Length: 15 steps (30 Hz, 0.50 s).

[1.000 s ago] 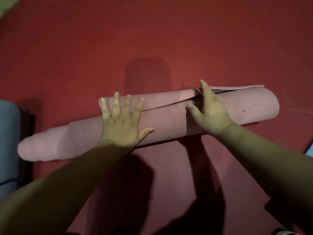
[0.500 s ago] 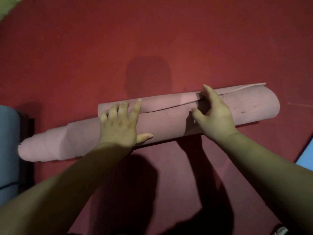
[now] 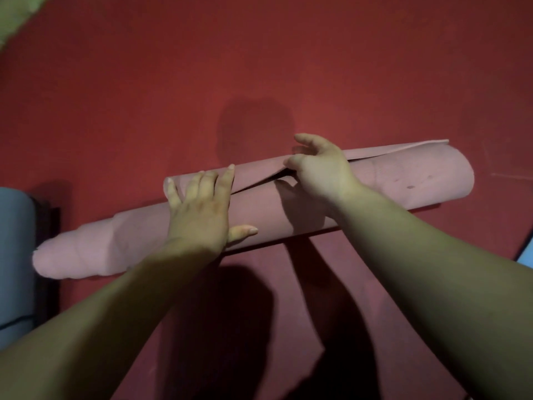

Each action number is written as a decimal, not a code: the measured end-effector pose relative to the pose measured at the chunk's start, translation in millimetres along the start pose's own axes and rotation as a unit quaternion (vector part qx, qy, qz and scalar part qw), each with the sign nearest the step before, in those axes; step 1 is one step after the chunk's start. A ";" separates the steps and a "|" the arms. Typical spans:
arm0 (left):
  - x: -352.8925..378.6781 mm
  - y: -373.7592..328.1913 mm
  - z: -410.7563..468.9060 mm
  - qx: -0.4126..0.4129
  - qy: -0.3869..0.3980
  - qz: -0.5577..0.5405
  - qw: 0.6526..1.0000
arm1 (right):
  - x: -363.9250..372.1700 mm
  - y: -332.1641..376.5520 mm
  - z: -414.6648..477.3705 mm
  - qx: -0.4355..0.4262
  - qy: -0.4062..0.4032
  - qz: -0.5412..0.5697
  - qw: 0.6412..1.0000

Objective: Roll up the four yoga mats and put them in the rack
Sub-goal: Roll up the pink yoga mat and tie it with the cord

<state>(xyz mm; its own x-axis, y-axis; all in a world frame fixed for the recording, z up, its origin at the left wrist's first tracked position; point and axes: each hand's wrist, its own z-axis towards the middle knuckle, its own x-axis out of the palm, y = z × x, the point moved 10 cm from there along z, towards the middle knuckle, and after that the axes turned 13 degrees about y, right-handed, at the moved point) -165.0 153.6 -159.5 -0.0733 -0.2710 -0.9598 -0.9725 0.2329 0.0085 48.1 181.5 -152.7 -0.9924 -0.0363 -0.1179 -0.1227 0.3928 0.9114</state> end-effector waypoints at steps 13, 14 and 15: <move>-1.8 -38.6 -42.0 0.093 -0.175 0.113 0.974 | -29.1 -46.5 -66.4 -0.030 -0.047 -0.034 0.998; -1.2 -42.6 -47.7 0.101 -0.178 0.112 0.972 | -31.1 -49.3 -69.2 -0.031 -0.047 -0.059 0.997; -2.8 -46.0 -52.7 0.103 -0.178 0.103 0.973 | -34.3 -51.2 -72.4 -0.030 -0.050 -0.086 0.995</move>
<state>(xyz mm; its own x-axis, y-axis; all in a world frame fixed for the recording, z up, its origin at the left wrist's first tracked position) -131.7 94.4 -142.4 -0.1448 0.1342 -0.9803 -0.8776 0.4402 0.1898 87.4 96.0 -166.8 -0.9510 -0.0061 -0.3093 -0.2936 0.3330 0.8961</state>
